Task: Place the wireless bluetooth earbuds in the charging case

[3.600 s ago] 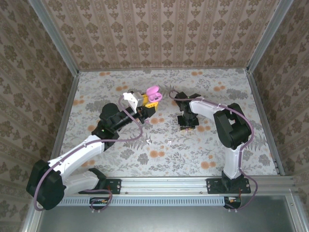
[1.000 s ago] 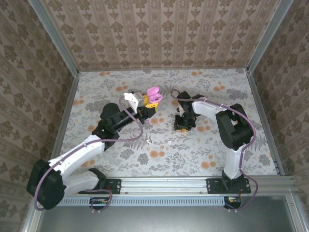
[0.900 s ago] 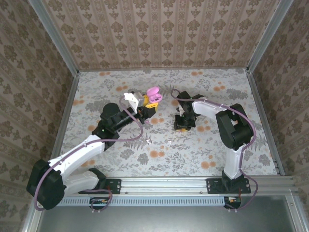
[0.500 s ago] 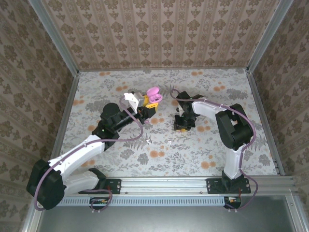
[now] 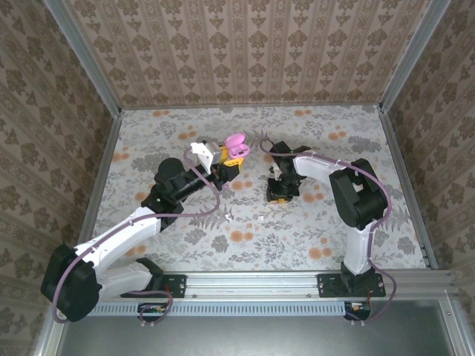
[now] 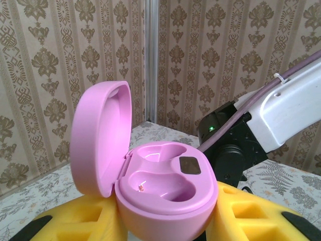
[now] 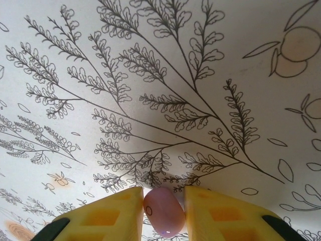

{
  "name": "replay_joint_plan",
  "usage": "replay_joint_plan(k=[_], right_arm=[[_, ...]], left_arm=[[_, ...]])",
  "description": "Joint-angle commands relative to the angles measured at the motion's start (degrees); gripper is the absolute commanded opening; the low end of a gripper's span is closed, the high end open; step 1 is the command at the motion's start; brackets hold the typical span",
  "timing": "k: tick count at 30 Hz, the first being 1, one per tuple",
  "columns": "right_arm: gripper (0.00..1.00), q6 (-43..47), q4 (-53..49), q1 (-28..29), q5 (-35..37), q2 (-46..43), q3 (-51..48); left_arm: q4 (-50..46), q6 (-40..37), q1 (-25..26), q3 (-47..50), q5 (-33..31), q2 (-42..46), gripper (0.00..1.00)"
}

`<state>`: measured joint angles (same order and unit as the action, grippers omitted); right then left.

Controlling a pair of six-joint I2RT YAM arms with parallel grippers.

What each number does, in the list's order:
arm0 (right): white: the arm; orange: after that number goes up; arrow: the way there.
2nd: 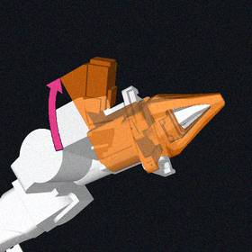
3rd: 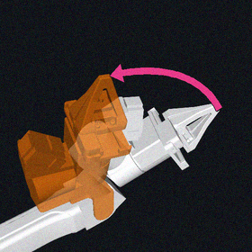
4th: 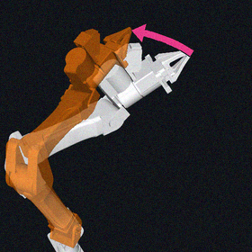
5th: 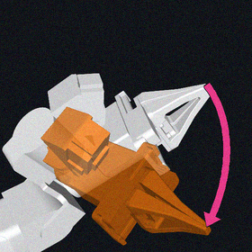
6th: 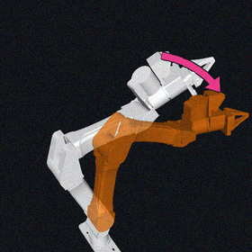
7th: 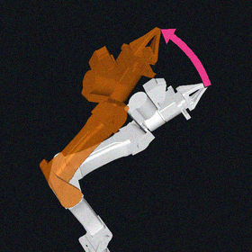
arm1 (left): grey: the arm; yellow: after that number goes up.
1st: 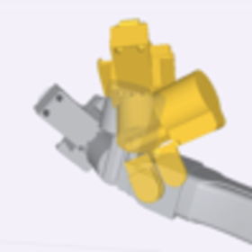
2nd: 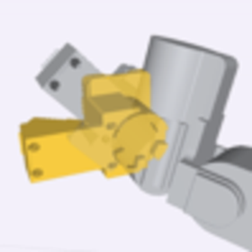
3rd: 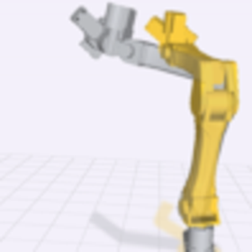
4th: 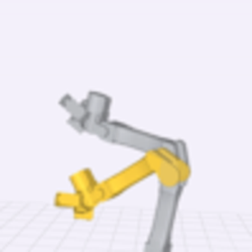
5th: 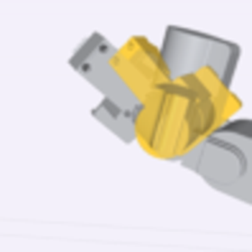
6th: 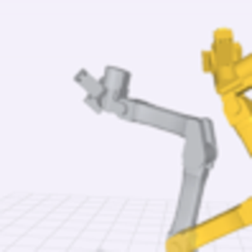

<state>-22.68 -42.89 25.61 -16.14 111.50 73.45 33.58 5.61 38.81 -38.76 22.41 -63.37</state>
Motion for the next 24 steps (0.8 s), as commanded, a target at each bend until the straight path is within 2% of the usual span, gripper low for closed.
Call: replay_joint_plan(k=[1, 14, 24], right_arm=[[0.30, 1.1, -1.9, 0.6, -0.6, 1.0, 0.7], [0.24, 0.4, -1.5, 0.6, 2.2, -1.9, 0.3], [0.24, -2.8, 0.6, -0.3, 3.4, -9.8, -1.9]], left_arm=[[0.9, 0.8, -0.5, -1.6, -0.3, 0.1, 0.39], [1.0, 1.0, -0.3, -2.0, 0.2, -0.5, 0.39], [1.0, 1.5, -0.3, -2.3, 0.1, -2.4, 0.39]])
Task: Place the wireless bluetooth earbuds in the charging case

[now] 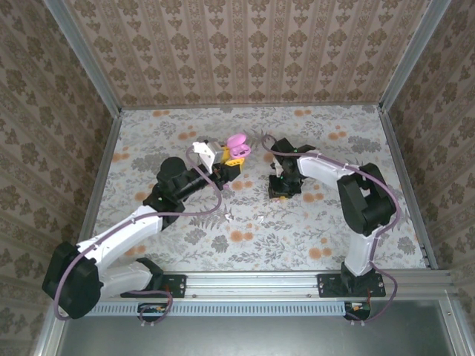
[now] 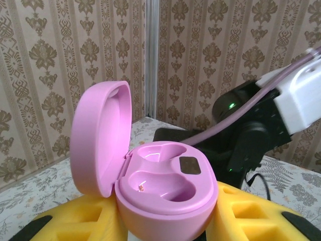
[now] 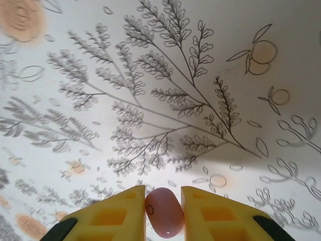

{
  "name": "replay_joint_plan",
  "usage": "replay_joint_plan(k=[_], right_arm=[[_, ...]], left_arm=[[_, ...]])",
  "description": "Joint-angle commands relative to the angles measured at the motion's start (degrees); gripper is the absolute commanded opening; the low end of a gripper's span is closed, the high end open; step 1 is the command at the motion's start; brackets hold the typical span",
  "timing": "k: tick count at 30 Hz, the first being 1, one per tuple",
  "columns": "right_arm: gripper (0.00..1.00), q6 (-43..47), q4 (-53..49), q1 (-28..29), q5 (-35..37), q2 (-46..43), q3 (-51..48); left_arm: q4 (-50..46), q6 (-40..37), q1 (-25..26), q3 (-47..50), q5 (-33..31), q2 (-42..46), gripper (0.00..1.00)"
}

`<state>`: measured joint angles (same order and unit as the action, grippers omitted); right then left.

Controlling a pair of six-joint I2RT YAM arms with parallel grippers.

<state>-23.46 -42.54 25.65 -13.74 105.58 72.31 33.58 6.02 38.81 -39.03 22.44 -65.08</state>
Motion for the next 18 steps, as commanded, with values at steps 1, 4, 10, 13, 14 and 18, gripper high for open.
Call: replay_joint_plan(k=[1, 4, 10, 13, 14, 18], right_arm=[[0.24, -2.6, 0.5, -0.4, 1.2, -5.2, -1.0], [0.25, -4.6, 1.8, -0.7, 0.9, -9.1, -1.6], [0.25, -7.5, 2.4, -0.9, 1.6, -17.3, -0.4], [0.25, -8.7, 2.5, -1.0, 2.1, -20.8, 0.7], [0.26, -8.9, 2.4, -1.0, 2.4, -21.8, 1.1], [0.26, -9.6, 1.6, -1.0, 2.7, -25.0, 3.4]], left_arm=[[1.2, 1.2, -0.2, -2.1, -0.1, -1.1, 0.39], [2.0, 1.6, -0.1, -2.0, -0.3, -2.5, 0.39], [5.4, 3.1, 0.2, -1.3, -1.8, -5.7, 0.38], [7.1, 3.6, 0.6, -0.9, -2.6, -7.3, 0.38], [7.6, 3.7, 0.7, -0.8, -2.8, -7.6, 0.38], [9.0, 3.4, 1.8, -0.7, -3.6, -9.4, 0.38]])
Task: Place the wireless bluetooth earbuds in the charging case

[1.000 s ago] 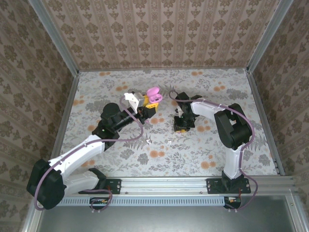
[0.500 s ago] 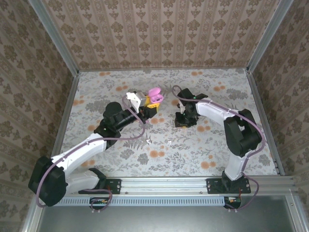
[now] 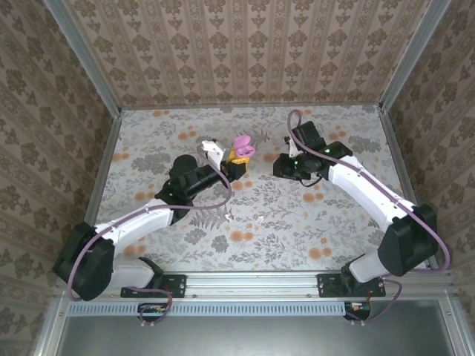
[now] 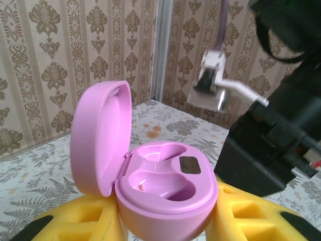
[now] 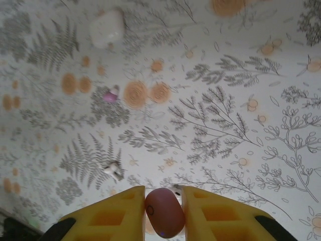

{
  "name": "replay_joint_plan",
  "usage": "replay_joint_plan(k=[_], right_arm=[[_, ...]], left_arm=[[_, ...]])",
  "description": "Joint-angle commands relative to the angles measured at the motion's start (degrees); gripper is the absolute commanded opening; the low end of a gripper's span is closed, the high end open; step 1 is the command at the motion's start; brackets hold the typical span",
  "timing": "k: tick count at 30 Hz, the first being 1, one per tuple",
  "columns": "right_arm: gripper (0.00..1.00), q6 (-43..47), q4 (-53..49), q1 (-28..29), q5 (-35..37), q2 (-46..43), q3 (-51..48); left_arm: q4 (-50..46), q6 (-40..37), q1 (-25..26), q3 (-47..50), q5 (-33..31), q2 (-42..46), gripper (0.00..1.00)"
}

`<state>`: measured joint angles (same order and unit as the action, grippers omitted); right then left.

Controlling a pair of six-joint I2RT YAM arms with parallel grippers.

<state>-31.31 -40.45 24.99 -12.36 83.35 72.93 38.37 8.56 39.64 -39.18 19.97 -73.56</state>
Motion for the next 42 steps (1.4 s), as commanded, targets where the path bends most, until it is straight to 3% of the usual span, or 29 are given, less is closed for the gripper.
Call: replay_joint_plan(k=[1, 15, 28, 42], right_arm=[[0.26, -2.0, -0.6, -0.4, 1.2, -3.2, 3.1], [0.27, -6.8, 4.1, -0.5, -2.4, -8.8, 5.5], [0.27, -11.1, 11.2, -0.5, -7.2, -7.7, 6.0], [0.27, -9.5, 10.3, 0.7, -10.1, -4.0, 8.5]], left_arm=[[4.4, 0.7, 1.2, -0.6, -1.2, -1.3, 0.38], [7.7, -0.5, 4.2, -1.2, -2.1, -6.0, 0.38], [7.5, -1.9, 4.8, -1.8, -1.1, -6.6, 0.37], [7.3, -2.1, 4.9, -2.6, 1.0, -6.1, 0.37]])
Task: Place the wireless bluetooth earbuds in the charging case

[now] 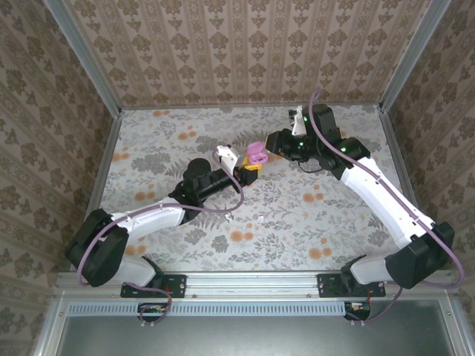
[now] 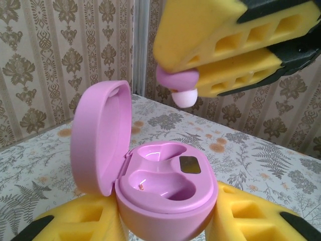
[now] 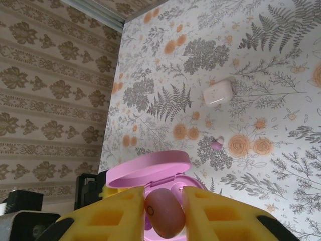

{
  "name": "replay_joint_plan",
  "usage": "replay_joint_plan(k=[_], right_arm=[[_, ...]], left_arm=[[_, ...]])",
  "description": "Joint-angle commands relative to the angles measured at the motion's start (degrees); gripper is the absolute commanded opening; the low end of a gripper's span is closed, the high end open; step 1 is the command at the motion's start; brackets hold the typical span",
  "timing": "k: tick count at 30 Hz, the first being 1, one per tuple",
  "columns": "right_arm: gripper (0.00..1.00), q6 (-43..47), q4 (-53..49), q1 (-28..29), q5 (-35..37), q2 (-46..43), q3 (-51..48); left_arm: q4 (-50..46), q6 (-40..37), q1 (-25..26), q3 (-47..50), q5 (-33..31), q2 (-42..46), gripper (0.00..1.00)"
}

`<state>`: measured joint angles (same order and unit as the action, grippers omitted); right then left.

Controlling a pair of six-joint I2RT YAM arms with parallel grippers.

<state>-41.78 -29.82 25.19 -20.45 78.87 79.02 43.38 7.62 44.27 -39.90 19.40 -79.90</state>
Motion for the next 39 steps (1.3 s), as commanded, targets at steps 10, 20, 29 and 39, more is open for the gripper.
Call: replay_joint_plan(k=[10, 20, 29, 39], right_arm=[[0.27, 3.9, -4.7, 1.6, -2.4, 3.6, 3.5], [0.27, 6.4, -7.4, 1.7, -1.8, 3.6, 3.5], [0.29, 7.5, -8.2, 1.9, -1.6, 4.8, 4.0], [0.32, 7.8, -9.4, 2.0, -0.7, 4.5, 5.1]], left_arm=[[2.1, -1.3, 0.4, -2.0, 1.0, 0.9, 0.37], [2.3, -1.3, 0.4, -2.4, 0.9, 1.0, 0.37], [2.4, -1.4, 0.4, -2.6, 1.1, 1.3, 0.37], [2.2, -1.6, 0.3, -2.6, 1.2, 1.7, 0.37]])
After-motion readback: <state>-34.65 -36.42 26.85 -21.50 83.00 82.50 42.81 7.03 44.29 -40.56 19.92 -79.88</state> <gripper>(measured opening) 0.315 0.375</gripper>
